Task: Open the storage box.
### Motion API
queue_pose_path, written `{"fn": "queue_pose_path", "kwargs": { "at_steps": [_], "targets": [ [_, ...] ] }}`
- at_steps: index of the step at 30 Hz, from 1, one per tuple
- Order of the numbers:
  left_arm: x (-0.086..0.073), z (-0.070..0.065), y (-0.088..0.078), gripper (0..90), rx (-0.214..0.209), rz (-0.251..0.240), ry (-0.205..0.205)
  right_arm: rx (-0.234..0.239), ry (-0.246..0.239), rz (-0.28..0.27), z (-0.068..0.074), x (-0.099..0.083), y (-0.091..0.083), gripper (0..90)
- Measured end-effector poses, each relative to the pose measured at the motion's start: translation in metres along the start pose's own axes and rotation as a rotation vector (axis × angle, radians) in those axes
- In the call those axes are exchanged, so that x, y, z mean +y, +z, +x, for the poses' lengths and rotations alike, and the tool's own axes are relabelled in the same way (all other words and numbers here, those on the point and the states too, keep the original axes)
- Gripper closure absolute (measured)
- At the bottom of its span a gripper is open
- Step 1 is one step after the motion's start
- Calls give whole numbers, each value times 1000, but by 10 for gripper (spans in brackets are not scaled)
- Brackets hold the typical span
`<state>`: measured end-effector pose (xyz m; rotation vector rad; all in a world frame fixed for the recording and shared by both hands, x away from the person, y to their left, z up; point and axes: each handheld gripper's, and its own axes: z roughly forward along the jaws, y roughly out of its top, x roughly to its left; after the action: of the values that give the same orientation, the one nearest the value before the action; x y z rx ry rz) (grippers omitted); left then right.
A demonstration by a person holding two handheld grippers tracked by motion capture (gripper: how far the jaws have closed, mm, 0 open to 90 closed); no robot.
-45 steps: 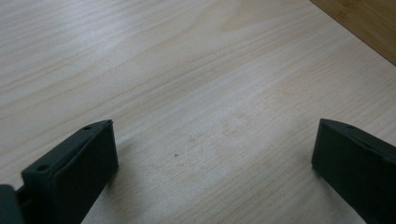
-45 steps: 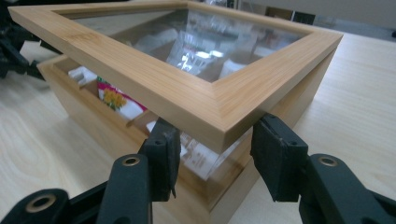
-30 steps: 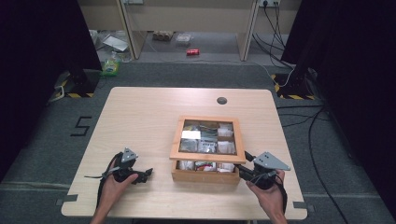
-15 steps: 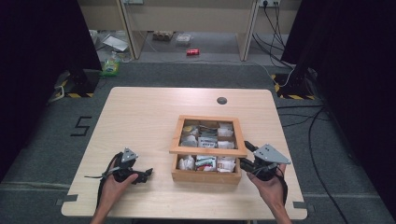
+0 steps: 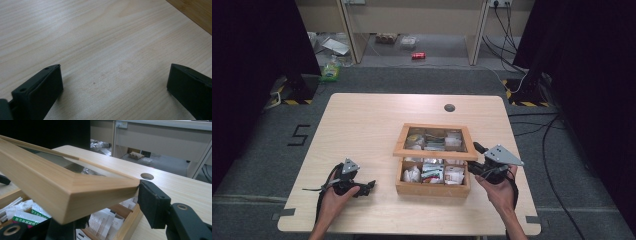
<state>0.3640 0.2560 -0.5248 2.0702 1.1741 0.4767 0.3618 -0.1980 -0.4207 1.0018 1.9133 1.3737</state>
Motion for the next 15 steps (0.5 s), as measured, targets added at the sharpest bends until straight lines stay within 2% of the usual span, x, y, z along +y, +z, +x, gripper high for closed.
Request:
{"fn": "queue_pose_path", "kwargs": {
  "at_steps": [7,15],
  "targets": [
    [0,0,0,0,0,0,0,9,22,-19,-6,4,6,464],
    [0,0,0,0,0,0,0,23,73,-41,-16,8,13,492]
  ]
}}
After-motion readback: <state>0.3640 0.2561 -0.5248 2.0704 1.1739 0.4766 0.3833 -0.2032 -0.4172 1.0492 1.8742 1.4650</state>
